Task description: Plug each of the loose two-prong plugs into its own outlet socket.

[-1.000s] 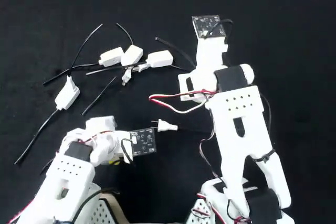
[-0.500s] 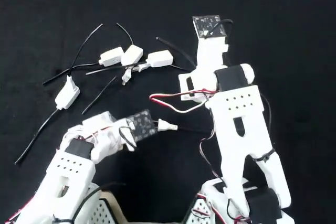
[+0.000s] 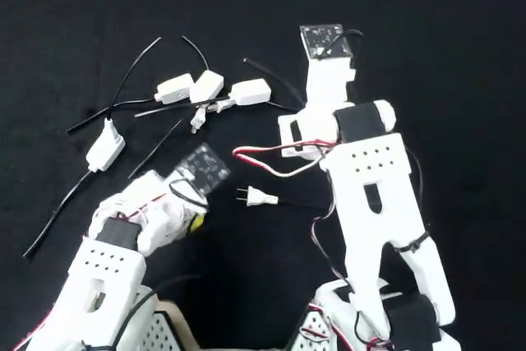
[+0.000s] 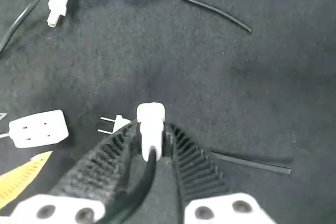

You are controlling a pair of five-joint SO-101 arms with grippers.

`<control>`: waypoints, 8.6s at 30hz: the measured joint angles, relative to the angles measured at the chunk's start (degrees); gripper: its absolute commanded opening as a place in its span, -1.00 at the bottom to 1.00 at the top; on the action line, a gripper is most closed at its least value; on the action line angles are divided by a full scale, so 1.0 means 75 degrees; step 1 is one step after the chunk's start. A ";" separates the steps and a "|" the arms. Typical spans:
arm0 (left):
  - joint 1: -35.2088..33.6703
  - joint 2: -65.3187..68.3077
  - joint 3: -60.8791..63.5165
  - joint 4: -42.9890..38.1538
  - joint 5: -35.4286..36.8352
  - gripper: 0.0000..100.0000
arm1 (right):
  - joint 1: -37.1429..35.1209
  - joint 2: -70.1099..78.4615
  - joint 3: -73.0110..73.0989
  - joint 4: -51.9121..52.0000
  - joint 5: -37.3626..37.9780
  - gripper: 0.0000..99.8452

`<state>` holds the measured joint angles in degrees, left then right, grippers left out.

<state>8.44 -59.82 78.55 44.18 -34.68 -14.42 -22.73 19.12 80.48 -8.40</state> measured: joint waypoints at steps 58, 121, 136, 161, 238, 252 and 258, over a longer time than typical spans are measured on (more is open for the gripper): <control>-0.4466 -0.0047 -0.0023 0.1196 0.1594 -0.43 | -0.4677 0.3563 0.1360 -0.3305 -0.1911 -0.82; 0.2192 0.1172 -0.0129 -0.0129 0.0797 -0.64 | 0.1770 0.0973 -0.1231 0.2356 0.2075 -0.54; 0.2344 0.3411 -0.0973 -0.0164 0.0891 -0.94 | 0.1770 0.0973 -0.0985 0.1700 0.1442 -0.54; -0.0094 0.3106 -0.2168 0.2555 0.2297 -0.94 | 0.1770 0.0973 -0.0961 0.1032 0.0563 -0.54; 0.0082 0.9705 -0.9436 -0.0492 0.1958 -0.54 | 0.3223 0.4161 -0.3388 0.2391 0.2344 -0.64; -0.0821 0.9459 -0.9037 -0.0949 0.1395 -0.59 | 0.3223 0.4161 -0.3388 0.2391 0.2356 -0.64; -0.1043 0.9717 -0.8041 -0.2520 0.1395 -0.59 | 0.3223 0.4161 -0.3376 0.2239 0.2356 -0.64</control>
<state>0.62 13.05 18.24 25.27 -24.22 9.76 8.48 -6.20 97.27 9.27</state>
